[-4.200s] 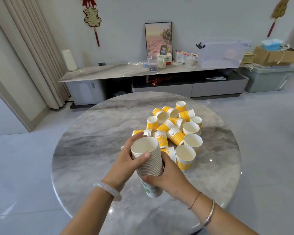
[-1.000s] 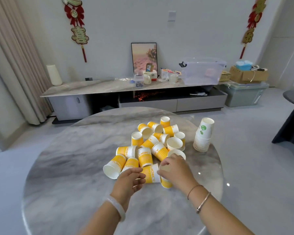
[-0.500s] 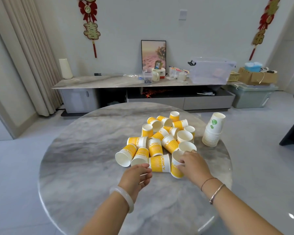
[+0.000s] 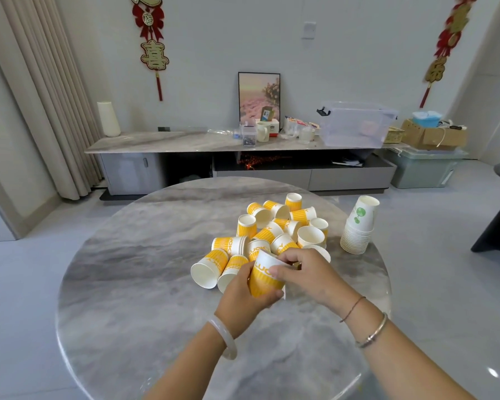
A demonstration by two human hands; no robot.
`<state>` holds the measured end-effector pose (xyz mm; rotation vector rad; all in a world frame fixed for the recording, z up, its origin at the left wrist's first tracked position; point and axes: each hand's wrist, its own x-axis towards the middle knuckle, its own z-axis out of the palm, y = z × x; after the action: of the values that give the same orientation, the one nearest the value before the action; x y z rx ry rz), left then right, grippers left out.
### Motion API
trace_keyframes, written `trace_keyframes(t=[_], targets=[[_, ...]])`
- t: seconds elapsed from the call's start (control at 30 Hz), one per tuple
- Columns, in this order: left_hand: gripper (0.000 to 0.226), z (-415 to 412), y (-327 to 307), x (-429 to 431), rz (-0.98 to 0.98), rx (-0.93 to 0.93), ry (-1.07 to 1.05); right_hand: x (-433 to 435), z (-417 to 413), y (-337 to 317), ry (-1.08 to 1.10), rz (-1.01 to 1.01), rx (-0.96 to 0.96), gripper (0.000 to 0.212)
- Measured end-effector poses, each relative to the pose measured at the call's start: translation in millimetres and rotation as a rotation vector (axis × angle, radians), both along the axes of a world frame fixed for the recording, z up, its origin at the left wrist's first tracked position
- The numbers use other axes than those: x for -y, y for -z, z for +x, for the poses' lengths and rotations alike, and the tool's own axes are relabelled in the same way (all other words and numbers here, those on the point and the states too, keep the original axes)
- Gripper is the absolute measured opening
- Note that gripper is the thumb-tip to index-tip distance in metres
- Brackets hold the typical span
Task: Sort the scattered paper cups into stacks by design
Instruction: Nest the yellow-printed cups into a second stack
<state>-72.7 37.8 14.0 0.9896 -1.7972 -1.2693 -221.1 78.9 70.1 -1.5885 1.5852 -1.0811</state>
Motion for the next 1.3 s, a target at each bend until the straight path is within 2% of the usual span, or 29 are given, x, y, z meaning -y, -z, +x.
trace_keyframes(t=[0.07, 0.17, 0.23, 0.3, 0.43, 0.57, 0.7, 0.83, 0.97, 1.13, 1.3], targets=[[0.053, 6, 0, 9, 0.026, 0.001, -0.08, 8, -2, 5, 0.09, -0.041, 0.175, 0.002], [0.06, 18, 3, 20, 0.103, -0.058, -0.192, 21, -8, 28, 0.438, 0.017, 0.418, 0.01], [0.065, 24, 6, 26, 0.149, -0.084, -0.217, 27, -7, 49, 0.555, 0.166, 0.404, 0.012], [0.066, 29, 9, 30, 0.173, -0.09, -0.218, 34, -2, 69, 0.572, 0.289, 0.376, 0.018], [0.066, 35, 15, 31, 0.154, -0.043, -0.194, 43, 1, 92, 0.639, 0.381, 0.374, 0.033], [0.066, 40, 22, 29, 0.127, 0.04, -0.194, 48, 3, 100, 0.588, 0.368, 0.425, 0.016], [0.061, 45, 25, 27, 0.086, 0.096, -0.177, 44, 2, 89, 0.55, 0.269, 0.295, 0.031], [0.062, 51, 24, 27, 0.059, 0.147, -0.204, 31, 2, 56, 0.522, 0.037, 0.018, 0.031], [0.065, 53, 21, 25, 0.033, 0.179, -0.229, 14, 9, 21, 0.463, -0.25, 0.014, 0.022], [0.065, 53, 16, 20, -0.022, 0.207, -0.221, 8, 28, 11, 0.253, -0.243, -0.009, 0.018], [0.066, 55, 15, 17, -0.032, 0.201, -0.202, 11, 29, 15, 0.271, -0.243, -0.07, 0.016]])
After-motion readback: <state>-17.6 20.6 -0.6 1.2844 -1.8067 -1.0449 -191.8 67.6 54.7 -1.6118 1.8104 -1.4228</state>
